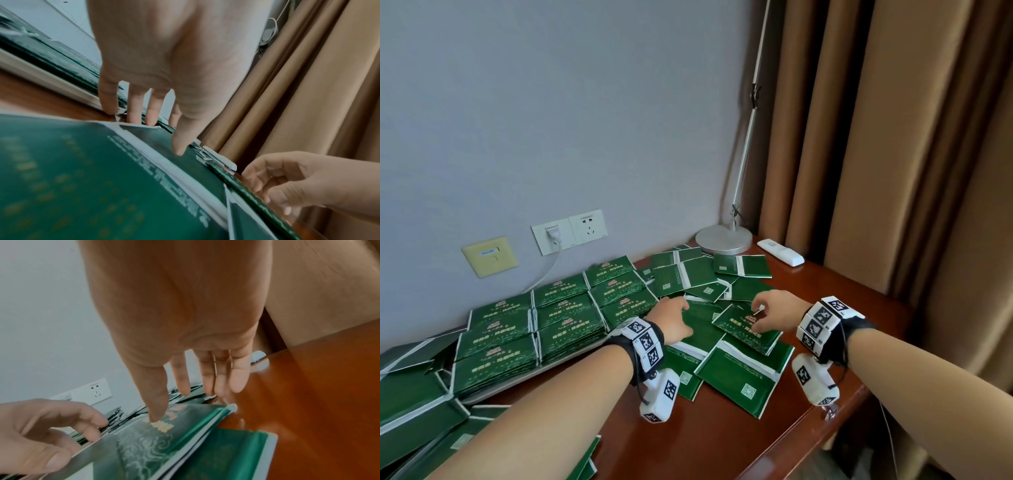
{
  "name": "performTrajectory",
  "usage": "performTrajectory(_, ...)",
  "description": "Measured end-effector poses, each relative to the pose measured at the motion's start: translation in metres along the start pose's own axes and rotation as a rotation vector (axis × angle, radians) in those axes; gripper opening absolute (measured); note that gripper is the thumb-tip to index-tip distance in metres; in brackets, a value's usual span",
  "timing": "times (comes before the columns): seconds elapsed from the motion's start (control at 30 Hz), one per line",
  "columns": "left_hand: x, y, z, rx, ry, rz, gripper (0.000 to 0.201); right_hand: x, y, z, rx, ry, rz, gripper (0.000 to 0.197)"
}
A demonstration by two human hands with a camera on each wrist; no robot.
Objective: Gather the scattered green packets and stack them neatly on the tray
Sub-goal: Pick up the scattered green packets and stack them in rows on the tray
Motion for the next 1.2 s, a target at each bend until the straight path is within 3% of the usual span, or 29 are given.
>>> performTrajectory(0.37,0.004,0.002,0.001,0.032,-0.042,-0.059,0.068,-0.012,0.0,-0.004,-0.058,0.031,0.029,0.061)
performTrajectory(0.57,0.026,-0.008,0.017,0.078,-0.18,-0.161,0.057,-0.012,-0.001,0.004,-0.097,0.046,0.018,0.064)
performTrajectory(0.83,0.07,-0.045,0.043,0.104,-0.288,-0.362,0.028,-0.003,-0.006,0.03,-0.105,0.069,-0.02,0.06)
performTrajectory(0.97,0.075,-0.063,0.052,0.078,-0.223,-0.312,0.024,-0.005,-0.007,0.042,-0.089,0.071,-0.048,0.057)
performTrajectory(1.2,0.046,-0.093,0.053,0.04,-0.149,0.041,0.027,-0.011,-0.011,0.049,-0.12,0.104,-0.079,0.059)
Point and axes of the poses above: each hand's wrist, its own y-axis towards the middle knuckle, its own x-axis out of the back of the hand, z = x × y, the point moved 7 cm from there along y, towards the middle knuckle, and after that the axes turned 2 degrees about -y, right-handed, at the moved point
